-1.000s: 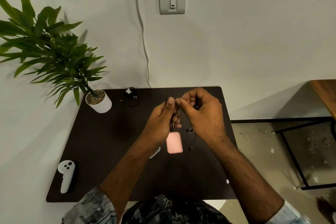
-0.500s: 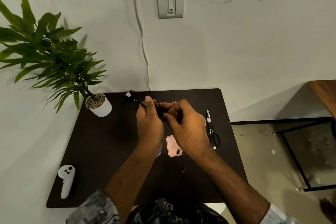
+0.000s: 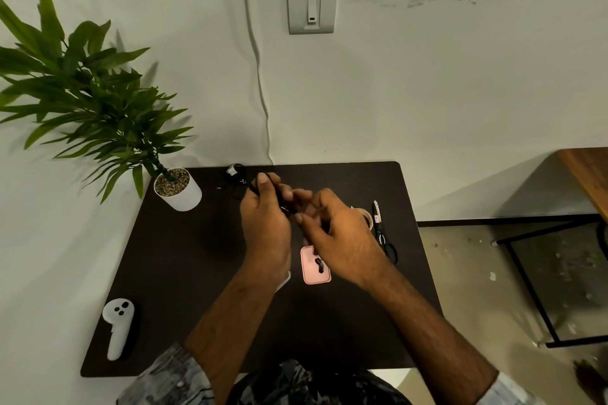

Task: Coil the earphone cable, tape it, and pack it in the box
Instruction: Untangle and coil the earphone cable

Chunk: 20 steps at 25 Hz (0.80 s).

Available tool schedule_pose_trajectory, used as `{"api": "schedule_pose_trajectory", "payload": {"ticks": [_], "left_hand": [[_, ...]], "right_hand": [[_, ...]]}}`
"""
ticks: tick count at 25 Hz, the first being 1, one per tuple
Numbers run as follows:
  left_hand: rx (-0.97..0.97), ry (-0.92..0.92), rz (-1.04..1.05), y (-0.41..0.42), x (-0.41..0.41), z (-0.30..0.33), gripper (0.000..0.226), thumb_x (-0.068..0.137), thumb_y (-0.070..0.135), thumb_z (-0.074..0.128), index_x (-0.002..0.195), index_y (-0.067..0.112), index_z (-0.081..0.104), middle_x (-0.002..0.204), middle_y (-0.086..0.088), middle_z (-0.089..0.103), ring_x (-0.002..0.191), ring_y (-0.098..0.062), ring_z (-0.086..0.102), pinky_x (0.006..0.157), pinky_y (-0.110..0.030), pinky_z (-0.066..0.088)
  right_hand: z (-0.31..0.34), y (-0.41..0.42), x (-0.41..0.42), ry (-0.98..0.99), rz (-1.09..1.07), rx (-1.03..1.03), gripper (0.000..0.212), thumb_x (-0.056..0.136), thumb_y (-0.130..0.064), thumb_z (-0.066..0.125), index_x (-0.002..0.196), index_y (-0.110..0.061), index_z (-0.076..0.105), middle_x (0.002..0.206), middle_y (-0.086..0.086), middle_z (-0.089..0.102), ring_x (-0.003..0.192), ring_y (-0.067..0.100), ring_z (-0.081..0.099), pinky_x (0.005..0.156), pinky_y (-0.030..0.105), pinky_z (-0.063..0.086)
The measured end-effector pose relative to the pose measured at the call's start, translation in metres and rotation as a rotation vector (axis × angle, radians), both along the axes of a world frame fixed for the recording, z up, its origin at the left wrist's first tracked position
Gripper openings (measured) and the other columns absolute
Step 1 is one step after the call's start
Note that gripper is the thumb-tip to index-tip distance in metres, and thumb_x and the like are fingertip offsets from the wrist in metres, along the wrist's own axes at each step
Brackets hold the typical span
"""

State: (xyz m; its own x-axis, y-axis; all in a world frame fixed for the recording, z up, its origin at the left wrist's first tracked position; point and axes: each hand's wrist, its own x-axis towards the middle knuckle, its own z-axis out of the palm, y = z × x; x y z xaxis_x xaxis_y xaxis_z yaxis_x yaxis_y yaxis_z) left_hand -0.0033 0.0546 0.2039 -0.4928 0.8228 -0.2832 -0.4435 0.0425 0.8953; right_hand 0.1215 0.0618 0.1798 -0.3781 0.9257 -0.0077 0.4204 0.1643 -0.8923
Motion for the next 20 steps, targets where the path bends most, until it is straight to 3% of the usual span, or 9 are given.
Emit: {"api": "schedule_pose_trajectory", "payload": {"ticks": [2, 4, 7, 11, 14, 17, 20], "left_hand": [[0.057, -0.102, 0.075, 0.006, -0.010, 0.001, 0.027, 0.110, 0.033, 0.039, 0.095, 0.017, 0.055, 0.063, 0.002, 0.045, 0.054, -0.011, 0.051, 0.061, -0.034, 0.059], [0.068, -0.127, 0.129, 0.012, -0.022, 0.001, 0.028, 0.110, 0.033, 0.040, 0.091, 0.018, 0.055, 0.062, 0.004, 0.040, 0.051, -0.009, 0.039, 0.050, -0.029, 0.043], [0.026, -0.013, 0.127, 0.016, -0.034, -0.004, 0.029, 0.109, 0.034, 0.040, 0.090, 0.019, 0.056, 0.062, 0.004, 0.039, 0.051, -0.009, 0.034, 0.048, -0.026, 0.033], [-0.109, 0.287, -0.097, 0.011, -0.030, -0.011, 0.030, 0.109, 0.034, 0.040, 0.093, 0.018, 0.059, 0.065, 0.003, 0.041, 0.053, -0.008, 0.037, 0.049, -0.026, 0.035], [-0.175, 0.453, -0.281, 0.005, -0.019, -0.013, 0.032, 0.109, 0.035, 0.041, 0.097, 0.017, 0.065, 0.070, -0.001, 0.051, 0.059, -0.008, 0.050, 0.051, -0.023, 0.046], [-0.204, 0.524, -0.424, 0.002, -0.009, -0.013, 0.035, 0.109, 0.039, 0.041, 0.095, 0.022, 0.068, 0.080, -0.005, 0.066, 0.071, -0.013, 0.062, 0.062, -0.028, 0.053], [-0.204, 0.464, -0.521, 0.002, -0.005, -0.011, 0.037, 0.109, 0.036, 0.041, 0.087, 0.019, 0.065, 0.065, 0.003, 0.060, 0.059, -0.010, 0.055, 0.059, -0.030, 0.045]], "right_hand": [[-0.005, 0.002, 0.008, -0.113, 0.110, -0.040, 0.011, 0.105, -0.039, 0.060, 0.104, -0.029, 0.055, 0.078, 0.000, 0.071, 0.068, 0.009, 0.071, 0.066, 0.032, 0.062], [-0.009, 0.003, 0.015, -0.158, 0.156, -0.034, 0.012, 0.105, -0.041, 0.060, 0.098, -0.030, 0.057, 0.073, 0.001, 0.067, 0.065, 0.013, 0.066, 0.064, 0.034, 0.059], [-0.007, 0.007, 0.023, -0.151, 0.195, -0.001, 0.012, 0.102, -0.032, 0.067, 0.091, -0.033, 0.062, 0.071, -0.008, 0.061, 0.067, 0.008, 0.060, 0.068, 0.033, 0.057], [0.004, 0.014, 0.028, -0.085, 0.166, 0.022, 0.009, 0.100, -0.025, 0.069, 0.093, -0.030, 0.067, 0.077, -0.008, 0.064, 0.073, 0.008, 0.062, 0.071, 0.025, 0.054], [0.012, 0.018, 0.029, -0.085, 0.122, 0.170, 0.008, 0.098, -0.025, 0.071, 0.094, -0.031, 0.066, 0.084, -0.013, 0.063, 0.079, 0.006, 0.061, 0.071, 0.020, 0.049], [0.014, 0.023, 0.027, -0.079, 0.072, 0.285, 0.005, 0.096, -0.026, 0.074, 0.095, -0.027, 0.069, 0.085, -0.015, 0.061, 0.081, 0.009, 0.061, 0.071, 0.024, 0.051], [0.012, 0.026, 0.026, -0.061, 0.008, 0.324, 0.008, 0.094, -0.028, 0.076, 0.100, -0.024, 0.072, 0.089, -0.011, 0.065, 0.084, 0.009, 0.064, 0.074, 0.034, 0.058]]}}
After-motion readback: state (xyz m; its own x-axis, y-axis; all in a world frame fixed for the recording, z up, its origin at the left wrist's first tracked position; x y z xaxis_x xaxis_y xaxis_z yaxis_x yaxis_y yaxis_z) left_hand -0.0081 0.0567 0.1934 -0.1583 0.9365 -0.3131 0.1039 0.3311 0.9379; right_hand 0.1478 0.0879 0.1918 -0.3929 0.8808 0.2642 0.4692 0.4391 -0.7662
